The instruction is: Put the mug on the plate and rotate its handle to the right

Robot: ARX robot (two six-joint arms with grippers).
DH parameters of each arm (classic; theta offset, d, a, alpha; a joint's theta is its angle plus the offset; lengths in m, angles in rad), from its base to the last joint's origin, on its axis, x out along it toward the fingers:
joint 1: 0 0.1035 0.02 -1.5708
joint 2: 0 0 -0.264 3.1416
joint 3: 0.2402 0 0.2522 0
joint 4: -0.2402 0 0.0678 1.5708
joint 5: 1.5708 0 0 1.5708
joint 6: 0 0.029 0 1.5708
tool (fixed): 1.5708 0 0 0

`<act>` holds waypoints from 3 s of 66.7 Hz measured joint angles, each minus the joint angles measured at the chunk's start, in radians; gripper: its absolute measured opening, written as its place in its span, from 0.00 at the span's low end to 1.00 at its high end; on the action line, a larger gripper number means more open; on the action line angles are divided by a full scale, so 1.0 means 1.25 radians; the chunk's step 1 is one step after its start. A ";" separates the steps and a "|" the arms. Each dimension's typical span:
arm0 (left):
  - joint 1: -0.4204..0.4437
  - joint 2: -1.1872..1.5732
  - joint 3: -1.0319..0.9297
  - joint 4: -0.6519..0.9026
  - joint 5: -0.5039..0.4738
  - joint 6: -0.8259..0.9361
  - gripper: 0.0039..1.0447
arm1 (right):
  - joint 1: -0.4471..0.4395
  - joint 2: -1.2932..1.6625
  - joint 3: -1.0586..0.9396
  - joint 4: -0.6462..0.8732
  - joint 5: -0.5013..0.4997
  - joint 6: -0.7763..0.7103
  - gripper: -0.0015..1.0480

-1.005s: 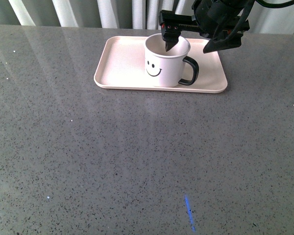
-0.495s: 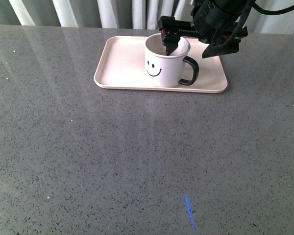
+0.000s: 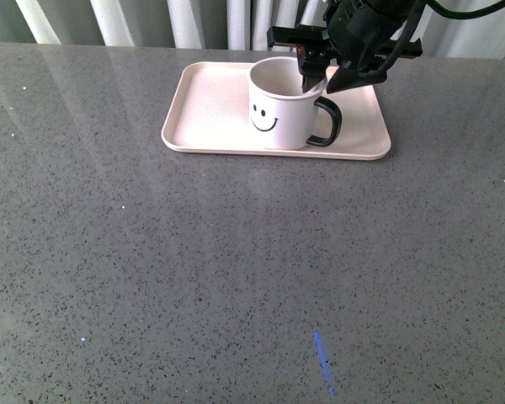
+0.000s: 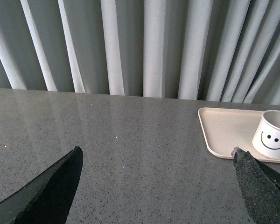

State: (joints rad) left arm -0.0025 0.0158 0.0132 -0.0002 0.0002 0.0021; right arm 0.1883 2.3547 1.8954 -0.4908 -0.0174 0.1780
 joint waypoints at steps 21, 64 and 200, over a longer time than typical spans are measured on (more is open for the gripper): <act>0.000 0.000 0.000 0.000 0.000 0.000 0.91 | 0.003 0.003 0.024 -0.020 -0.001 0.009 0.02; 0.000 0.000 0.000 0.000 0.000 0.000 0.91 | -0.094 -0.030 0.162 -0.127 -0.204 -0.467 0.02; 0.000 0.000 0.000 0.000 0.000 0.000 0.91 | -0.062 0.253 0.535 -0.357 -0.235 -0.623 0.02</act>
State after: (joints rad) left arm -0.0025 0.0158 0.0132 -0.0002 0.0002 0.0021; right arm 0.1112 2.6705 2.5641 -0.9375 -0.3111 -0.6006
